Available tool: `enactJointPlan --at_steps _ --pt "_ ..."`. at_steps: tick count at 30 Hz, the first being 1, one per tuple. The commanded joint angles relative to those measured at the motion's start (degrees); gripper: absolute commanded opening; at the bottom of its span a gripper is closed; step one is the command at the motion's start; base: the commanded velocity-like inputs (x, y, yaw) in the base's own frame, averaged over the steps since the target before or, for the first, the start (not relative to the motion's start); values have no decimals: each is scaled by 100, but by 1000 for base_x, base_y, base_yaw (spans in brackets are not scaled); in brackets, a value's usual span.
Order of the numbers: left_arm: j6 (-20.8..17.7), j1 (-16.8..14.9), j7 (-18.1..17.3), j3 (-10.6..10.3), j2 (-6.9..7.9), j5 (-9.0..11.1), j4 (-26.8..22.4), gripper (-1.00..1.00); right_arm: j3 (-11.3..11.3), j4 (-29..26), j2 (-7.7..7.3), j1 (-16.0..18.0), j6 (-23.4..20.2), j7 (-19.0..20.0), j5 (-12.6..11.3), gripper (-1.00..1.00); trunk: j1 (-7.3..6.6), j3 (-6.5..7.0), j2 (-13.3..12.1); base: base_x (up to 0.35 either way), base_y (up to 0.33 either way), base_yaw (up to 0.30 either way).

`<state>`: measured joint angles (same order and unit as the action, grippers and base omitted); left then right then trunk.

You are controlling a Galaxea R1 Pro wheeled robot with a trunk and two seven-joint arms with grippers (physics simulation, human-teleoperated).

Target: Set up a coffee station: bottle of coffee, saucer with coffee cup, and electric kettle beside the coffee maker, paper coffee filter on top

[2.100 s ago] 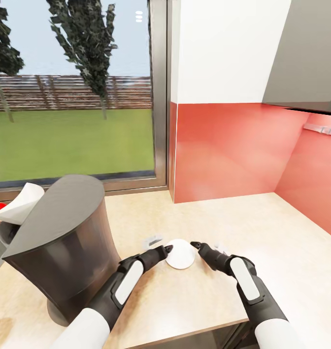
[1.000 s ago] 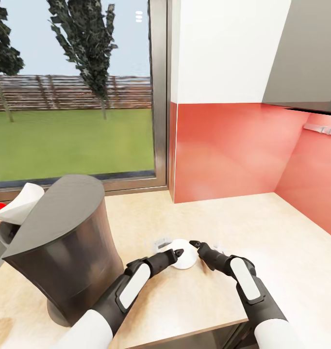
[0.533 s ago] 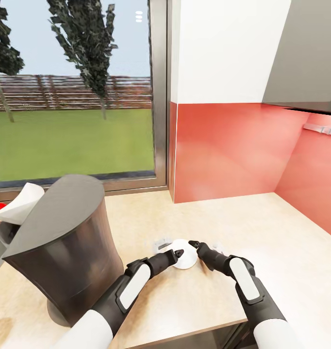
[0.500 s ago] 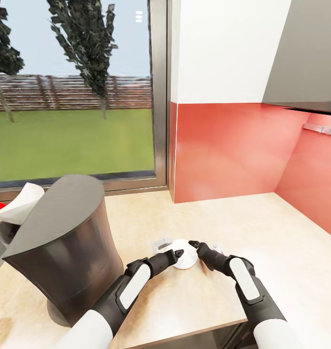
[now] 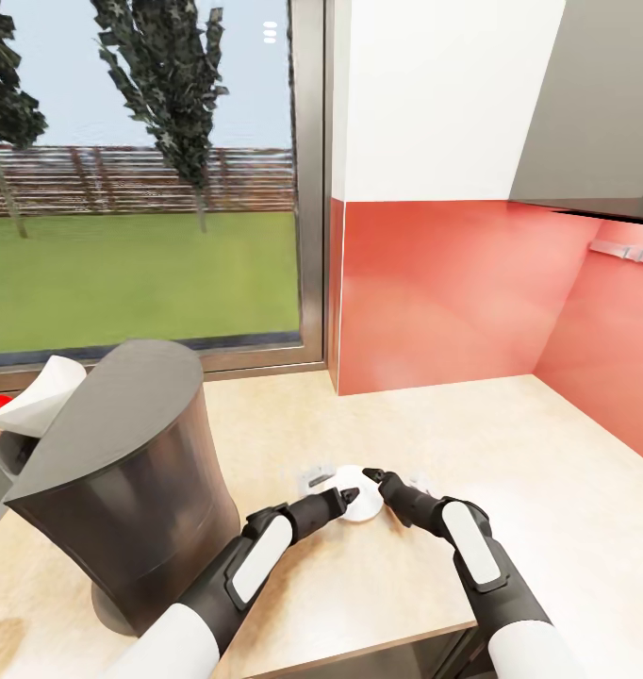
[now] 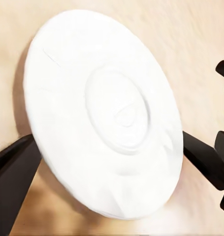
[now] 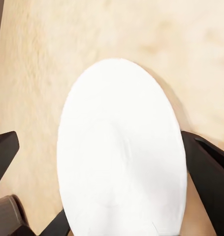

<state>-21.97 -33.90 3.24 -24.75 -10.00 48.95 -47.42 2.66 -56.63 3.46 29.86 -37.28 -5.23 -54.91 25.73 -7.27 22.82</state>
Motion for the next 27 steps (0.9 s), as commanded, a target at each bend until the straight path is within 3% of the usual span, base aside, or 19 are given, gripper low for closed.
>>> enactJointPlan --at_steps 1,11,16,20,27 --pt "-39 -2 27 -12 0 88 260 100 11 -6 7 3 -42 -66 -37 100 5 -15 9 0 0 0" --pt "-44 -2 -179 -13 0 95 260 100 15 -6 6 3 -42 -66 -37 100 5 -15 9 0 0 0" --pt "-44 -2 -201 -20 0 204 260 100 15 -6 5 3 -42 -66 -37 100 5 -15 9 0 0 0" --pt "-37 -9 -226 -172 0 254 224 100 15 -6 6 3 -42 -66 -37 100 5 -15 9 0 0 0" --pt "-28 -11 -261 -204 0 263 200 100 15 -6 6 3 -42 -66 -37 100 5 -15 9 0 0 0"
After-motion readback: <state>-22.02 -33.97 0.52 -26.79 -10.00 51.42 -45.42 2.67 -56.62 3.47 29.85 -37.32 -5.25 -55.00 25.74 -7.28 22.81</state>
